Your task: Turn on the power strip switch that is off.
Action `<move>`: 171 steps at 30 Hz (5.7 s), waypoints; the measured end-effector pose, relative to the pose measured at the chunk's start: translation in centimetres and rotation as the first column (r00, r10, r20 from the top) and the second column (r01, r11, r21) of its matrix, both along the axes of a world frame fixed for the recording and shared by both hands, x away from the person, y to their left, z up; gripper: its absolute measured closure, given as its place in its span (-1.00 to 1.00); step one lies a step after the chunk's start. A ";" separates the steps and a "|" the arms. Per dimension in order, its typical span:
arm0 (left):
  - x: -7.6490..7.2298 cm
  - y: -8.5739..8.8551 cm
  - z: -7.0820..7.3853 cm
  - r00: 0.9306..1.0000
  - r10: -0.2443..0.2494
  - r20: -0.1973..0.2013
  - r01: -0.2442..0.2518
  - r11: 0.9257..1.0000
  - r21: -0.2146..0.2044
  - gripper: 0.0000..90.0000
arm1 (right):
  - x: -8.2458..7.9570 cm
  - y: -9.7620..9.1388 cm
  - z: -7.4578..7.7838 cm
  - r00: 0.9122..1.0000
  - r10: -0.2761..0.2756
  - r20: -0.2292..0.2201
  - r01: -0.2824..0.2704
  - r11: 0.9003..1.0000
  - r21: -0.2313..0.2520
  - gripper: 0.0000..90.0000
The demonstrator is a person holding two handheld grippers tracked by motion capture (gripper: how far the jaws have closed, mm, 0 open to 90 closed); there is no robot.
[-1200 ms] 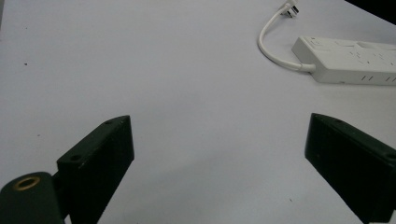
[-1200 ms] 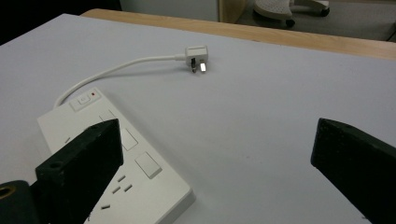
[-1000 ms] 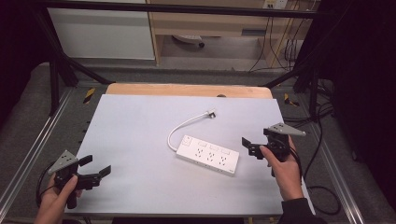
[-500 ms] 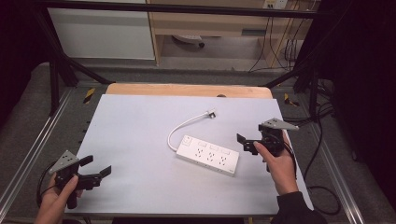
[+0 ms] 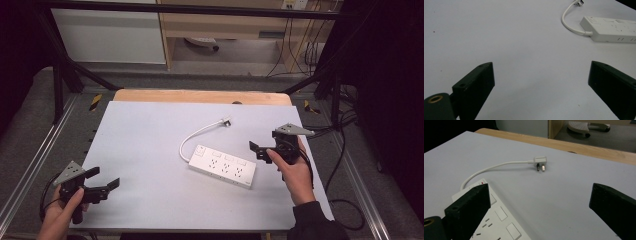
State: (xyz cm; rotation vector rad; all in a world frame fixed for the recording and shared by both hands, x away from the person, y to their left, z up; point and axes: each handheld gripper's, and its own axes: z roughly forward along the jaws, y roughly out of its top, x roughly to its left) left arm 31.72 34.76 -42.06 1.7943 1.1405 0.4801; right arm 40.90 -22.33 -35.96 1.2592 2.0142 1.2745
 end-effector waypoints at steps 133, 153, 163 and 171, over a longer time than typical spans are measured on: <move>0.1 -0.1 -0.2 1.000 -0.023 -0.009 0.023 1.000 0.014 -0.85 | 3.6 8.8 -6.9 0.991 0.116 -0.062 -0.117 0.993 -0.025 1.00; 0.1 -0.1 -0.2 1.000 -0.024 -0.007 0.025 1.000 0.014 -0.85 | 2.3 8.2 -7.6 0.987 0.114 -0.110 -0.120 0.992 -0.045 1.00; 0.1 -0.1 -0.1 1.000 -0.024 -0.006 0.024 1.000 0.013 -0.84 | 1.8 8.2 -7.7 0.987 0.124 -0.106 -0.129 0.991 -0.039 1.00; 0.1 -0.1 -0.1 1.000 -0.025 -0.006 0.025 1.000 0.014 -0.84 | 1.6 8.5 -7.9 0.986 0.129 -0.109 -0.134 0.990 -0.043 1.00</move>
